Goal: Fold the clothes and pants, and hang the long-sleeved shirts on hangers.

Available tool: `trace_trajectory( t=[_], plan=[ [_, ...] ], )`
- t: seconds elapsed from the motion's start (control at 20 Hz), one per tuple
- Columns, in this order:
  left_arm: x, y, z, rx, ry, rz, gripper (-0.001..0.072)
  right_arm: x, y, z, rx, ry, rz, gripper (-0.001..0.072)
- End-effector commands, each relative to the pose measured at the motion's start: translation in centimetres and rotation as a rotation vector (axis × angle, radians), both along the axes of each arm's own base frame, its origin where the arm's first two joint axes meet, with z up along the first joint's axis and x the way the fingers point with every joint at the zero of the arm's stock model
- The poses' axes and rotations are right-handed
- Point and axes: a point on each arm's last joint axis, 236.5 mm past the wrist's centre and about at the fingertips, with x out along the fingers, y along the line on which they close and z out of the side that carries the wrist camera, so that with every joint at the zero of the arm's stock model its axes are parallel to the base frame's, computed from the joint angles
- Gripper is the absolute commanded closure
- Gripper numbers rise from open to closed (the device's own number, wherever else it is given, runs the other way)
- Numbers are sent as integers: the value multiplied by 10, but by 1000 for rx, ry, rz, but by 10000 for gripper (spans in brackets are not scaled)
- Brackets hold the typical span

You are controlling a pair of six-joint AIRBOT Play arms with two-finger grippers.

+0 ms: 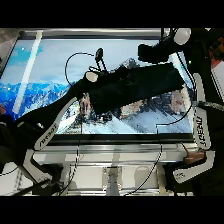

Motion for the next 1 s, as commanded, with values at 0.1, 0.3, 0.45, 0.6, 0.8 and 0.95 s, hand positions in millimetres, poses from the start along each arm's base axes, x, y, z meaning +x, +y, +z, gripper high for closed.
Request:
trace_trajectory(
  t=[0.1,0.3,0.45,0.6,0.8,0.95],
  plan=[
    [26,21,15,-25,-46,111,157,-1,-11,-1,-44,-5,23,404],
    [43,79,57,-33,-82,123,676,10,-48,0,-52,-19,-16,692],
    [44,142,68,102,-112,74,680,11,-55,9,105,-31,65,693],
    [23,204,49,281,-43,-9,681,0,-51,29,422,-41,212,694],
    [-14,251,4,312,135,-39,680,-14,-58,36,704,20,329,692],
    [-39,257,-37,305,267,-80,677,-9,-61,14,692,67,314,690]
  ],
)
